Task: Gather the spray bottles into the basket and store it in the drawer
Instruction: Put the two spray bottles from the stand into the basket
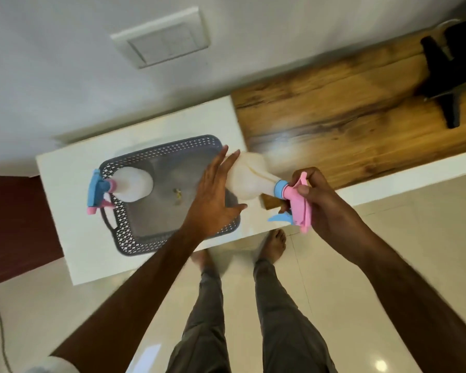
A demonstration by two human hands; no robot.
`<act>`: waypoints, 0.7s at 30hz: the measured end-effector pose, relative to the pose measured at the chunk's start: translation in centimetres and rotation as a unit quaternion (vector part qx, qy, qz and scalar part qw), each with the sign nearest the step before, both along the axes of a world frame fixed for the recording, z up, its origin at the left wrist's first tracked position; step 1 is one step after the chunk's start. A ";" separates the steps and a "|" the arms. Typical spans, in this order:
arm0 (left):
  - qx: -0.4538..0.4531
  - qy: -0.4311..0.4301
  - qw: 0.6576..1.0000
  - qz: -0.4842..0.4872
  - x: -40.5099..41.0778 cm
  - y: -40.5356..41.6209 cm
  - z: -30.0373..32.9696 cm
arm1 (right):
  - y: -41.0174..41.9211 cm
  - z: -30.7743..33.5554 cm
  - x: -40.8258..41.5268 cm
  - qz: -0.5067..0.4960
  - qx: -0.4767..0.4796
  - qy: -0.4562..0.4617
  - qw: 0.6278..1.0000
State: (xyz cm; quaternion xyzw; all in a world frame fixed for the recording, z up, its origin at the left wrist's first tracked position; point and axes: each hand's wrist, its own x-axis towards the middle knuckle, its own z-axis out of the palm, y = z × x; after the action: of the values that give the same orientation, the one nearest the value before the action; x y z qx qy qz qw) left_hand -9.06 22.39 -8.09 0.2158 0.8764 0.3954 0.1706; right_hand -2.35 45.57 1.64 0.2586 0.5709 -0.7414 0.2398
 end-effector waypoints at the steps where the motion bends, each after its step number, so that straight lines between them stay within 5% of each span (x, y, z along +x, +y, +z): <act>1: 0.010 0.007 1.000 0.019 0.1 -1.4 0.2 | -1.3 0.7 -0.6 0.009 -0.046 0.000 0.999; 6: 0.018 -0.026 0.996 0.081 1.7 -6.3 1.3 | -6.1 1.7 -2.7 0.070 -0.119 0.032 0.990; 11: 0.020 -0.063 0.989 0.136 3.9 -9.2 1.0 | -10.8 0.2 -4.4 0.222 0.107 0.145 0.958; 17: 0.029 -0.178 0.957 0.229 5.1 -11.6 0.6 | -17.1 -3.0 -6.9 0.252 0.174 0.122 0.944; 21: -0.031 -0.090 0.974 0.207 6.6 -17.0 0.9 | -18.9 -5.1 -9.8 0.246 0.228 0.165 0.927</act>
State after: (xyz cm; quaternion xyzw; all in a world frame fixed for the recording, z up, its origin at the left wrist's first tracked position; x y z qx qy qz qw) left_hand -2.45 5.37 -7.17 -0.0123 0.8949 0.4126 0.1698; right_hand -12.19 26.68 -3.46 0.0312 0.8017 -0.5412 0.2519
